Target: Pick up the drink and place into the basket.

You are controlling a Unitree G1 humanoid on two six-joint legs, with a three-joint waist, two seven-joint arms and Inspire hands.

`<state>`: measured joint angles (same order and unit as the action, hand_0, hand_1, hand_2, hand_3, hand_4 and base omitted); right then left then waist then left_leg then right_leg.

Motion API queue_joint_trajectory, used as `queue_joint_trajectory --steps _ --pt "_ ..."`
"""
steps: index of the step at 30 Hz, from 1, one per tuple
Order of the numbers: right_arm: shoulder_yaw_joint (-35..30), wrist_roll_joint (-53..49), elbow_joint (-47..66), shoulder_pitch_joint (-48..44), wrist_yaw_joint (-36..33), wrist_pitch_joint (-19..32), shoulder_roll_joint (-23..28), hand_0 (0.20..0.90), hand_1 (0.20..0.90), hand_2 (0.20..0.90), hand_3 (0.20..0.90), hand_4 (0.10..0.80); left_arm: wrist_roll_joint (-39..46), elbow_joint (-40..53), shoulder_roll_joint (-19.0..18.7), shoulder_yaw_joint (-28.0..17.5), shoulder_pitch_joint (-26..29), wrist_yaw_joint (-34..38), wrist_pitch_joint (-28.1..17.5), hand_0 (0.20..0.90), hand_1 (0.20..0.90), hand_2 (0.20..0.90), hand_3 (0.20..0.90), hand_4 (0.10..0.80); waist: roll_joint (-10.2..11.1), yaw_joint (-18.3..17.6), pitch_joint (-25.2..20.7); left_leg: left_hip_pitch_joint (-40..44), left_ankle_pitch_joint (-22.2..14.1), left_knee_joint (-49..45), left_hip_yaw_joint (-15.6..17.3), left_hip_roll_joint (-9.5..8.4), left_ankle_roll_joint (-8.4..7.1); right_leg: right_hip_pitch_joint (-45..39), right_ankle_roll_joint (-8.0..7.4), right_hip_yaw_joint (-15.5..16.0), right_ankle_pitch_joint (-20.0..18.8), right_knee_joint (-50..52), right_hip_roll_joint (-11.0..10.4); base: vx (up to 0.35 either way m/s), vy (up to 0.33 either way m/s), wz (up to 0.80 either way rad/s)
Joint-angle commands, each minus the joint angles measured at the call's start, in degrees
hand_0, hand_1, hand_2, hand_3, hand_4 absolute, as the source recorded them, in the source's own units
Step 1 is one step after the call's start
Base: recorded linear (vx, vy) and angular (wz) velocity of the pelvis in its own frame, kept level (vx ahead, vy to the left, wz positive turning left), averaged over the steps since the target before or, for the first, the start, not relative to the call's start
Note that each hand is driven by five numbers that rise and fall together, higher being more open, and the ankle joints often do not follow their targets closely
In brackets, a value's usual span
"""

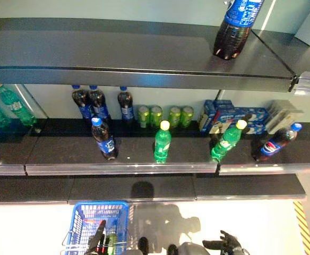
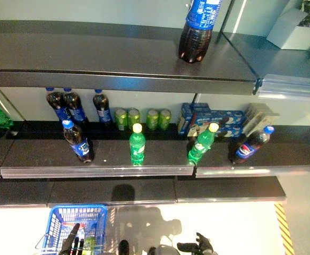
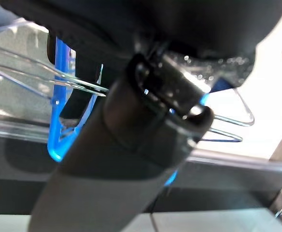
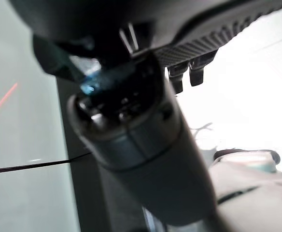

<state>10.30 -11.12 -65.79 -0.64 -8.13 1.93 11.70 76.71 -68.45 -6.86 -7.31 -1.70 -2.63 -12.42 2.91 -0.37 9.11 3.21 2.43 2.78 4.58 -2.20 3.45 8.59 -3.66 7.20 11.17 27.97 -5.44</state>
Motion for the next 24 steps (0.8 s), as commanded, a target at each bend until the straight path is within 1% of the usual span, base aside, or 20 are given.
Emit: queue_joint_trajectory --steps 1,2,3,4,5,6,7,8,9,10,11,12,14,17,18,19,20,21,23,24 --pt "3.96 -0.67 -1.69 -0.36 0.48 0.08 -2.14 0.9 0.9 0.9 0.9 0.8 -2.49 5.8 -1.76 0.87 2.72 -4.29 -5.62 0.3 0.3 0.3 0.2 0.1 -2.69 0.74 -3.06 -0.95 -1.12 -1.54 -3.27 1.82 -2.41 -5.69 -2.05 -1.55 -17.42 -16.58 -4.91 0.005 -0.153 0.18" --pt "3.96 -0.67 -1.69 -0.36 0.48 0.08 -2.14 0.9 0.9 0.9 0.9 0.8 -2.49 5.8 -1.76 0.87 2.72 -4.29 -5.62 0.3 0.3 0.3 0.2 0.1 -2.69 0.74 -3.06 -0.95 -1.12 -1.54 -3.27 1.82 -2.41 -5.69 -2.05 -1.55 -17.42 -16.58 -4.91 0.011 -0.149 0.14" --pt "3.89 -0.39 -2.0 -0.49 0.5 0.14 -2.07 0.9 0.9 0.9 0.9 0.8 -2.78 5.68 -1.92 0.73 2.94 -4.11 -5.34 0.3 0.3 0.3 0.2 0.1 -2.84 0.74 -3.22 -0.74 -1.14 -1.17 -3.51 2.16 -2.65 -6.07 -2.36 -2.47 -18.41 -19.1 -6.11 0.029 -0.307 0.05" --pt "4.1 0.45 -2.14 -0.88 1.0 -0.39 -1.87 0.9 0.9 0.9 0.9 0.8 -2.99 5.44 -2.45 0.24 2.91 -3.53 -4.89 0.3 0.3 0.3 0.2 0.1 -2.81 0.72 -3.5 0.63 -1.62 -0.18 -3.29 3.2 -3.43 -6.5 -3.54 -3.39 -22.55 -25.35 -8.77 0.036 -0.518 0.05" --pt "4.85 1.96 -1.73 -1.37 2.28 -0.71 -1.57 0.9 0.9 0.9 0.9 0.8 -2.38 5.49 -3.04 -0.12 2.39 -3.0 -4.88 0.3 0.3 0.3 0.2 0.1 -2.98 0.76 -3.68 1.69 -1.65 0.51 -2.73 5.37 -4.26 -7.02 -4.24 -4.03 -21.13 -26.95 -8.21 0.053 -0.66 -0.04" --pt "6.0 3.65 -0.41 -1.4 3.24 -1.7 -1.2 0.9 0.9 0.9 0.9 0.8 -2.28 5.59 -3.13 -0.67 1.74 -2.38 -5.06 0.3 0.3 0.3 0.2 0.1 -2.52 0.86 -4.06 1.9 -1.41 0.36 -2.03 7.35 -5.06 -8.74 -4.13 -3.33 -18.95 -28.7 -6.99 0.035 -0.525 -0.1" --pt "6.55 4.56 0.59 -1.19 3.49 -2.37 -1.02 0.9 0.9 0.9 0.9 0.8 -2.33 5.88 -2.91 -0.86 1.41 -1.93 -5.13 0.3 0.3 0.3 0.2 0.1 -2.21 0.87 -4.18 1.83 -1.24 0.11 -1.84 8.11 -5.5 -9.29 -3.88 -3.26 -18.64 -29.28 -6.47 0.018 -0.481 -0.14" --pt "8.0 7.91 3.01 -0.71 3.69 -1.86 -0.43 0.9 0.9 0.9 0.9 0.8 -2.3 6.91 -2.3 -0.69 0.68 -1.16 -5.36 0.3 0.3 0.3 0.2 0.1 -1.55 0.95 -4.26 1.47 -0.68 -0.36 -1.65 9.73 -6.51 -10.08 -3.18 -3.4 -18.12 -30.08 -5.42 -0.013 -0.349 -0.08" --pt "9.4 8.43 5.61 -0.45 3.52 -1.74 0.29 0.9 0.9 0.9 0.9 0.8 -2.36 7.66 -1.8 -0.5 0.16 -0.8 -5.38 0.3 0.3 0.3 0.2 0.1 -1.14 1.06 -4.17 1.15 -0.19 -0.52 -1.58 10.76 -7.1 -10.67 -2.63 -3.25 -17.77 -30.57 -4.74 -0.022 -0.348 0.05" --pt "10.38 8.76 8.88 -0.13 3.98 -2.24 1.04 0.9 0.9 0.9 0.9 0.8 -3.04 8.24 -1.25 -0.36 -0.43 -0.53 -5.26 0.3 0.3 0.3 0.2 0.1 -0.75 1.08 -4.05 0.87 0.48 -0.57 -1.36 11.76 -7.6 -11.3 -2.12 -2.78 -17.47 -30.97 -4.17 -0.017 -0.284 -0.02" --pt "10.79 11.03 12.75 0.56 4.85 -1.18 1.73 0.9 0.9 0.9 0.9 0.8 -5.2 8.64 -0.45 -0.75 -1.19 -0.72 -4.7 0.3 0.3 0.3 0.2 0.1 -0.32 0.99 -3.86 0.63 1.23 -0.57 -0.95 12.74 -7.98 -11.96 -1.56 -1.92 -17.03 -31.14 -3.54 -0.018 -0.236 -0.06" --pt "11.24 12.58 16.48 1.25 5.83 -0.76 2.6 0.9 0.9 0.9 0.9 0.8 -5.82 9.14 -0.27 -0.6 -1.75 -0.73 -4.4 0.3 0.3 0.3 0.2 0.1 -0.05 0.8 -3.73 0.48 1.64 -0.58 -0.57 13.29 -8.17 -12.2 -1.25 -1.3 -16.78 -31.17 -3.27 -0.03 -0.181 -0.11" --pt "12.15 12.81 24.43 3.0 7.81 -0.95 4.8 0.9 0.9 0.9 0.9 0.8 -6.44 10.22 -0.23 -0.49 -2.77 -1.19 -3.71 0.3 0.3 0.3 0.2 0.1 0.3 0.44 -3.43 0.08 2.38 -0.64 -0.42 13.78 -8.46 -12.49 -0.93 -0.27 -16.5 -31.15 -3.03 -0.031 -0.065 0.14" --pt "12.54 13.32 28.14 3.74 9.28 -0.12 6.07 0.9 0.9 0.9 0.9 0.8 -6.36 10.88 -0.26 -0.27 -3.32 -1.49 -3.47 0.3 0.3 0.3 0.2 0.1 0.4 0.27 -3.3 0.0 2.65 -0.55 -0.27 13.93 -8.57 -12.61 -0.84 0.22 -16.4 -31.17 -2.97 -0.014 -0.008 0.3" --pt "13.32 11.86 41.8 5.11 13.92 -0.25 10.93 0.9 0.9 0.9 0.9 0.8 -6.81 13.17 -0.78 0.28 -4.93 -1.71 -2.35 0.3 0.3 0.3 0.2 0.1 0.43 -0.2 -3.11 0.21 3.11 -0.01 0.4 14.18 -8.92 -13.03 -0.73 1.43 -15.88 -31.12 -2.96 0.016 0.046 0.07" --pt "13.08 11.32 50.25 5.05 17.81 1.4 14.38 0.9 0.9 0.9 0.9 0.8 -7.19 13.95 -1.32 0.21 -6.0 -1.85 -1.78 0.3 0.3 0.3 0.2 0.1 0.42 -0.37 -3.27 0.55 3.19 0.69 -0.13 13.97 -9.1 -13.24 -0.88 1.56 -15.69 -31.34 -3.1 0.024 0.06 0.23" --pt "12.83 11.38 52.61 5.03 19.13 2.77 15.47 0.9 0.9 0.9 0.9 0.8 -7.03 14.23 -1.48 0.35 -6.38 -1.8 -1.69 0.3 0.3 0.3 0.2 0.1 0.34 -0.4 -3.36 0.78 3.2 1.09 -0.39 13.88 -9.14 -13.31 -0.96 1.52 -15.64 -31.46 -3.14 0.037 0.063 0.41" --pt "12.2 9.94 56.53 4.4 20.89 1.85 16.98 0.9 0.9 0.9 0.9 0.8 -7.14 14.36 -1.62 0.16 -6.82 -1.93 -1.66 0.3 0.3 0.3 0.2 0.1 0.34 -0.43 -3.54 0.93 3.08 1.44 -0.64 13.8 -9.18 -13.35 -1.11 1.41 -15.64 -31.71 -3.23 0.034 0.053 0.37" --pt "10.91 8.7 61.23 3.87 23.24 3.37 18.9 0.9 0.9 0.9 0.9 0.8 -7.31 14.53 -1.7 0.01 -7.28 -1.91 -1.72 0.3 0.3 0.3 0.2 0.1 0.25 -0.5 -3.76 1.2 2.88 1.84 -0.66 13.72 -9.24 -13.49 -1.38 1.37 -15.65 -32.05 -3.44 0.032 0.059 0.08" --pt "9.21 6.87 65.69 3.23 24.93 3.45 20.56 0.9 0.9 0.9 0.9 0.8 -7.36 14.71 -1.82 0.0 -7.5 -1.6 -1.75 0.3 0.3 0.3 0.2 0.1 0.14 -0.57 -4.05 1.38 2.77 2.22 -0.41 13.74 -9.29 -13.55 -1.63 1.4 -15.66 -32.25 -3.69 0.048 0.11 -0.08"
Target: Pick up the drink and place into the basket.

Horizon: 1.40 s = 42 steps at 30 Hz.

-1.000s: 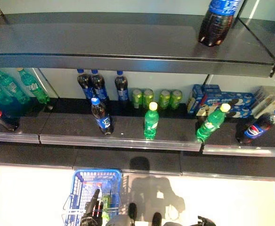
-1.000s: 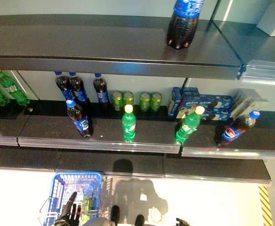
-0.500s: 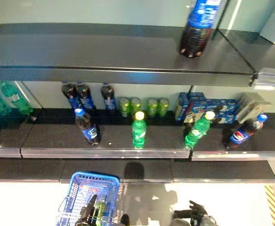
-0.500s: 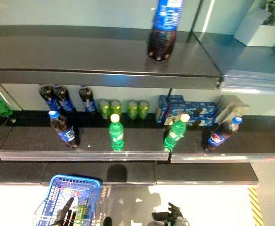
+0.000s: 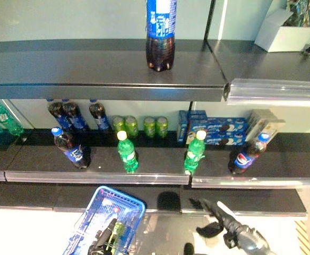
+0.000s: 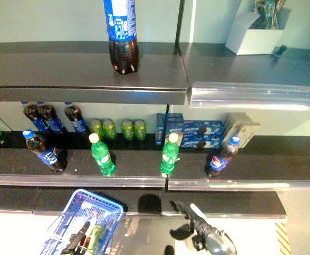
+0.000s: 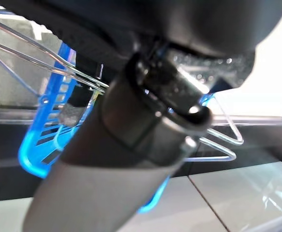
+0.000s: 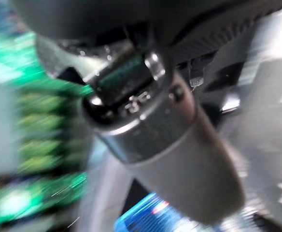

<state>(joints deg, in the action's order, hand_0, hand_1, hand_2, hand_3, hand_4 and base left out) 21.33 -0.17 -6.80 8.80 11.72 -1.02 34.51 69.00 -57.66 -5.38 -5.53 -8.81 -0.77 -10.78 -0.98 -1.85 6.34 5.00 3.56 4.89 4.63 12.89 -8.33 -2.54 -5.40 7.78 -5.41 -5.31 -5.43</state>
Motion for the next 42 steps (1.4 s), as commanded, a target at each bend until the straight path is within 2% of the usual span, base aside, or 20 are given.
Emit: queue_joint_trajectory --steps 1,3,6,9,14,17,25,30,34,42 --pt "-5.91 -6.74 13.4 -7.54 5.71 6.71 0.39 0.9 0.9 0.9 0.9 0.8 0.16 4.39 -3.46 -1.95 -0.71 -2.87 -3.53 0.3 0.3 0.3 0.2 0.1 3.89 0.78 -1.84 -0.49 1.22 0.11 -0.37 -1.47 2.48 -2.44 -0.27 0.66 0.91 0.93 -4.07 0.062 0.143 -0.12" --pt "-12.57 -13.07 18.72 -9.02 2.73 7.84 1.06 0.9 0.9 0.9 0.9 0.8 -0.65 5.0 -3.55 -3.11 -1.01 -1.99 -3.3 0.3 0.3 0.3 0.2 0.1 3.57 0.65 -2.6 -0.22 0.39 0.11 0.25 -1.85 2.73 -2.57 -0.92 0.45 0.87 0.72 -4.68 0.07 0.129 -0.08" --pt "-14.44 -14.07 20.15 -8.97 0.55 8.65 0.23 0.9 0.9 0.9 0.9 0.8 -0.72 4.97 -3.47 -3.68 -1.12 -1.67 -3.29 0.3 0.3 0.3 0.2 0.1 3.42 0.54 -2.95 -0.16 0.11 0.11 0.41 -1.97 2.86 -2.48 -1.1 0.25 0.85 0.69 -4.89 0.032 0.043 0.01" --pt "-19.78 -14.15 23.37 -5.48 -6.65 11.8 -3.18 0.9 0.9 0.9 0.9 0.8 -1.66 5.16 -2.69 -5.31 -2.56 -0.9 -3.16 0.3 0.3 0.3 0.2 0.1 3.11 -0.08 -3.77 0.23 -0.9 0.11 1.2 -2.28 3.65 -2.31 -1.49 -0.26 0.87 0.52 -5.36 0.042 0.03 0.05" --pt "-22.46 -13.74 25.36 -2.31 -12.12 14.4 -5.46 0.9 0.9 0.9 0.9 0.8 -2.48 5.9 -1.81 -6.04 -4.3 -0.09 -3.11 0.3 0.3 0.3 0.2 0.1 3.12 -0.49 -4.01 0.86 -1.45 0.11 1.83 -2.24 4.12 -2.36 -1.41 -1.19 1.11 0.55 -5.16 0.026 -0.006 -0.03" --pt "-22.94 -12.67 25.48 -1.17 -16.35 14.83 -6.46 0.9 0.9 0.9 0.9 0.8 -2.66 6.26 -1.42 -6.25 -4.89 -0.11 -3.14 0.3 0.3 0.3 0.2 0.1 3.04 -0.68 -3.87 1.28 -1.55 0.11 2.01 -1.97 4.18 -2.53 -1.27 -1.79 1.19 0.44 -4.89 0.036 -0.029 -0.01" --pt "-20.3 -9.63 22.88 0.02 -19.11 12.35 -6.63 0.9 0.9 0.9 0.9 0.8 -1.72 9.05 -1.42 -4.29 -4.75 -1.16 -3.26 0.3 0.3 0.3 0.2 0.1 2.71 -0.64 -2.0 0.96 -0.9 -0.54 1.54 -1.45 3.83 -2.11 -0.57 -2.18 1.8 1.54 -4.45 0.02 -0.019 -0.07" --pt "-18.62 -8.85 21.11 -0.43 -20.88 12.48 -6.49 0.9 0.9 0.9 0.9 0.8 -1.1 10.71 -1.44 -2.67 -4.35 -0.61 -3.37 0.3 0.3 0.3 0.2 0.1 2.19 -0.62 -0.33 -0.84 -1.06 -2.55 0.59 -1.7 3.82 -0.73 -0.12 -2.39 2.46 3.34 -4.4 0.0 0.0 0.0" --pt "-17.7 -7.71 18.95 -2.74 -27.93 16.07 -7.67 0.9 0.9 0.9 0.9 0.8 0.02 12.32 -1.31 -0.03 -3.01 1.05 -4.1 0.3 0.3 0.3 0.2 0.1 1.15 -0.82 2.39 -4.36 -1.54 -5.83 -0.51 -2.24 4.1 2.39 0.54 -2.51 3.43 6.57 -4.51 -0.085 0.032 0.02" --pt "-16.71 -5.99 19.24 -2.02 -28.98 16.21 -8.65 0.9 0.9 0.9 0.9 0.8 1.17 13.45 -0.58 0.74 -3.83 1.81 -4.83 0.3 0.3 0.3 0.2 0.1 0.16 -1.28 4.26 -5.0 -1.73 -6.85 -1.14 -3.01 4.34 2.95 0.59 -3.17 3.67 7.4 -4.91 -0.003 0.039 0.0"
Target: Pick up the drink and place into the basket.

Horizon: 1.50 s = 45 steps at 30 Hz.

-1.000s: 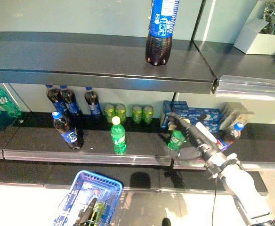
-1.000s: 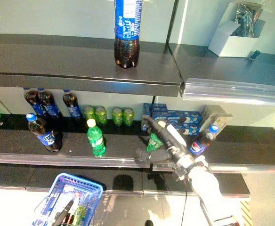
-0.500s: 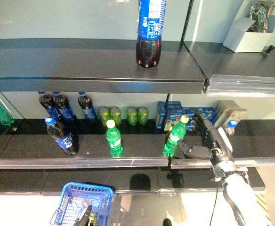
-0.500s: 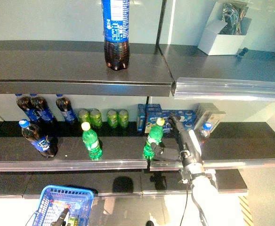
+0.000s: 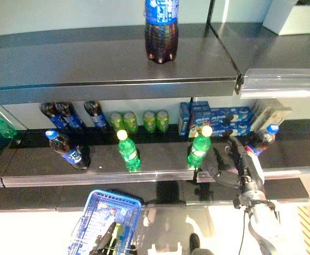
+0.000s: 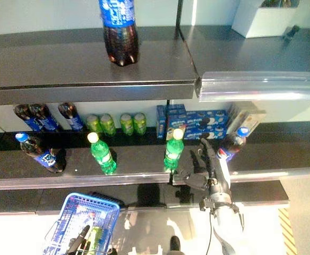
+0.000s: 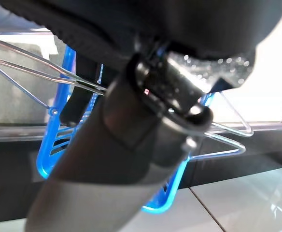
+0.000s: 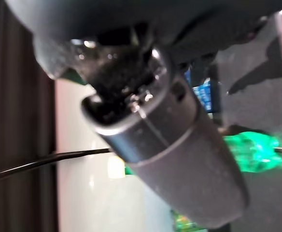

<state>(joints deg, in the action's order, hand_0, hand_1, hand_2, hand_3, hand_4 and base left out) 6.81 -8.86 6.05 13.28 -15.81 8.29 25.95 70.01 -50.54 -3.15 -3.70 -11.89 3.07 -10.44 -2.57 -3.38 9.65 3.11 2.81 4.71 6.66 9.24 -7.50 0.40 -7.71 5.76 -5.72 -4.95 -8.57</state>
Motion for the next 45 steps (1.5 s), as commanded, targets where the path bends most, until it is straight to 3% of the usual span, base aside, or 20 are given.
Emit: queue_joint_trajectory --steps 1,11,12,19,21,39,40,45 --pt "-2.01 2.29 6.67 -5.31 -1.01 6.97 0.36 0.9 0.9 0.9 0.9 0.8 0.36 6.86 -2.55 -1.02 -1.8 -2.82 -5.14 0.3 0.3 0.3 0.2 0.1 1.51 0.23 1.29 -3.19 -1.33 -7.49 -3.29 0.22 3.63 -0.22 2.89 -1.35 4.27 7.4 -1.99 0.058 0.047 0.01" --pt "0.72 0.92 2.31 -11.86 -6.0 8.11 -0.59 0.9 0.9 0.9 0.9 0.8 4.15 9.0 -2.31 3.25 1.22 -5.15 -6.99 0.3 0.3 0.3 0.2 0.1 0.42 0.57 6.57 -8.38 -1.77 -12.37 -4.83 -1.07 3.4 2.89 3.52 -1.51 4.75 10.04 -2.72 -0.051 0.048 0.02" --pt "1.79 1.4 -0.53 -18.58 -9.32 8.01 -1.85 0.9 0.9 0.9 0.9 0.8 6.07 10.02 -2.45 5.57 4.56 -5.08 -7.96 0.3 0.3 0.3 0.2 0.1 -0.26 1.38 10.25 -11.53 -1.75 -14.17 -6.41 -2.14 3.73 5.05 3.75 -1.63 4.36 11.05 -3.04 -0.151 0.061 0.1" --pt "2.02 1.67 -3.04 -26.0 -11.69 7.24 -3.26 0.9 0.9 0.9 0.9 0.8 7.46 9.9 -2.49 6.56 6.65 -6.48 -8.4 0.3 0.3 0.3 0.2 0.1 -1.15 2.48 13.28 -14.13 -1.27 -14.77 -8.06 -3.27 4.14 7.03 3.91 -1.59 3.62 11.35 -3.54 -0.064 0.033 0.01" --pt "2.03 2.51 -4.29 -33.32 -13.97 5.38 -4.64 0.9 0.9 0.9 0.9 0.8 7.78 9.07 -2.7 6.39 8.34 -6.56 -8.36 0.3 0.3 0.3 0.2 0.1 -1.62 3.79 15.12 -15.83 -0.65 -14.41 -8.79 -3.95 4.37 8.2 3.96 -1.12 2.96 10.96 -3.96 -0.073 0.041 0.04" --pt "-0.66 1.16 -8.72 -47.57 -22.31 2.73 -5.19 0.9 0.9 0.9 0.9 0.8 7.98 7.83 -3.92 6.74 12.61 -8.23 -7.46 0.3 0.3 0.3 0.2 0.1 -1.74 6.49 17.93 -18.92 -0.01 -14.74 -9.99 -4.87 4.67 10.2 4.49 0.51 2.78 11.52 -3.93 -0.013 0.0 0.07" --pt "-1.07 1.09 -8.85 -48.26 -22.15 2.84 -4.92 0.3 0.3 0.3 0.2 0.1 7.9 7.88 -3.84 6.58 12.66 -8.24 -7.41 0.3 0.3 0.3 0.2 0.1 -1.75 6.68 18.08 -19.03 0.04 -14.76 -10.1 -4.88 4.7 10.19 4.57 0.62 2.85 11.57 -3.9 0.0 0.0 0.0" --pt "-0.88 2.26 -8.06 -48.57 -22.56 1.66 -5.2 0.3 0.3 0.3 0.2 0.1 8.32 7.69 -4.24 6.74 13.06 -7.8 -7.34 0.3 0.3 0.3 0.2 0.1 -1.66 6.64 18.11 -19.15 0.06 -14.8 -9.97 -5.07 4.87 10.65 4.69 0.55 2.96 12.05 -3.68 0.0 0.0 0.0"
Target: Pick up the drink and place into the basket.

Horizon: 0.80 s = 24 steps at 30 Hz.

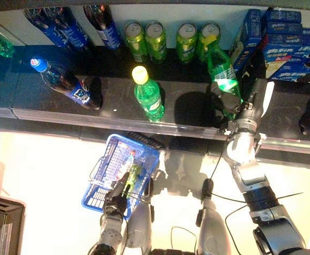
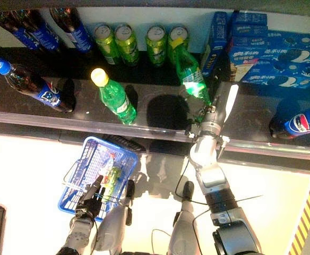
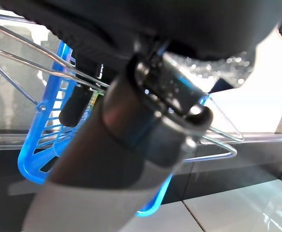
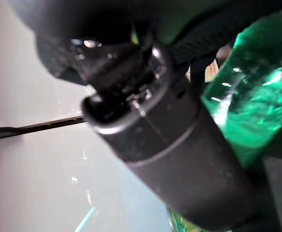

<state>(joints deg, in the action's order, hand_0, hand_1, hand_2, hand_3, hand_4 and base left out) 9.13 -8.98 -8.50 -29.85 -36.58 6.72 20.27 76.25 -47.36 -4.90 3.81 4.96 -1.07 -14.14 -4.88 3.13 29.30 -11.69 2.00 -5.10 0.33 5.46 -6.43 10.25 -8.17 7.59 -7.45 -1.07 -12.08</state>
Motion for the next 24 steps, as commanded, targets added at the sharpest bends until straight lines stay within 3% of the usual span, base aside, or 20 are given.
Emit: queue_joint_trajectory --steps 1,6,7,8,9,10,11,24 --pt "-3.23 2.35 6.4 -5.45 -1.74 3.03 0.56 0.3 0.3 0.3 0.2 0.1 2.13 4.38 -2.49 -0.91 -3.8 -3.86 -3.64 0.3 0.3 0.3 0.2 0.1 0.67 0.13 -1.53 -4.28 0.89 -4.89 -3.69 -1.31 3.81 0.82 5.17 -1.33 4.71 8.17 -0.14 0.0 0.0 0.0" --pt "-3.88 1.89 5.49 -4.58 -0.1 3.16 1.68 0.3 0.3 0.3 0.2 0.1 2.16 3.93 -2.56 -1.56 -4.11 -4.71 -3.45 0.3 0.3 0.3 0.2 0.1 0.77 -0.04 -1.78 -3.71 1.02 -4.18 -3.44 -1.26 3.76 0.54 5.26 -1.27 4.79 7.96 0.0 0.0 0.0 0.0" --pt "-4.04 2.14 5.35 -4.4 0.54 2.99 1.95 0.448 0.448 0.448 0.373 0.273 2.12 3.88 -2.61 -1.61 -4.1 -4.79 -3.43 0.3 0.3 0.3 0.2 0.1 0.82 -0.08 -1.82 -3.61 1.01 -4.15 -3.38 -1.25 3.78 0.46 5.28 -1.22 4.83 7.97 0.02 0.0 0.0 0.0" --pt "-4.04 2.14 5.35 -4.4 0.54 2.99 1.95 0.448 0.448 0.448 0.373 0.273 2.12 3.88 -2.61 -1.61 -4.1 -4.79 -3.43 0.3 0.3 0.3 0.2 0.1 0.82 -0.08 -1.82 -3.61 1.01 -4.15 -3.38 -1.25 3.78 0.46 5.28 -1.22 4.83 7.97 0.02 0.0 0.0 0.0" --pt "-4.12 2.16 5.32 -4.41 0.8 2.79 2.16 0.556 0.556 0.556 0.499 0.399 2.09 3.87 -2.62 -1.62 -4.06 -4.76 -3.43 0.3 0.3 0.3 0.2 0.1 0.86 -0.08 -1.87 -3.57 1.0 -4.13 -3.34 -1.25 3.77 0.38 5.28 -1.17 4.82 7.92 0.02 0.0 0.0 0.0" --pt "-4.18 2.15 5.3 -4.51 1.28 2.41 2.41 0.785 0.785 0.785 0.765 0.665 2.02 3.89 -2.64 -1.63 -3.98 -4.66 -3.41 0.3 0.3 0.3 0.2 0.1 0.91 -0.09 -1.91 -3.53 1.01 -4.11 -3.28 -1.22 3.77 0.31 5.27 -1.12 4.82 7.86 0.0 0.0 0.0 0.0" --pt "-4.21 2.18 5.33 -4.55 1.75 2.11 2.65 0.9 0.9 0.9 0.9 0.8 2.04 3.9 -2.69 -1.65 -3.92 -4.7 -3.38 0.3 0.3 0.3 0.2 0.1 0.95 -0.11 -1.93 -3.48 1.02 -4.07 -3.23 -1.19 3.77 0.25 5.27 -1.09 4.83 7.83 -0.01 0.0 0.0 0.0" --pt "-3.2 5.36 6.45 -3.88 7.46 -3.27 6.13 0.9 0.9 0.9 0.9 0.8 1.98 4.21 -3.34 -2.55 -3.96 -4.54 -3.0 0.3 0.3 0.3 0.2 0.1 1.88 -0.17 -2.48 -2.42 1.36 -2.71 -2.57 -0.74 3.77 -0.43 5.13 -0.68 4.91 7.25 0.47 0.0 0.0 0.0"
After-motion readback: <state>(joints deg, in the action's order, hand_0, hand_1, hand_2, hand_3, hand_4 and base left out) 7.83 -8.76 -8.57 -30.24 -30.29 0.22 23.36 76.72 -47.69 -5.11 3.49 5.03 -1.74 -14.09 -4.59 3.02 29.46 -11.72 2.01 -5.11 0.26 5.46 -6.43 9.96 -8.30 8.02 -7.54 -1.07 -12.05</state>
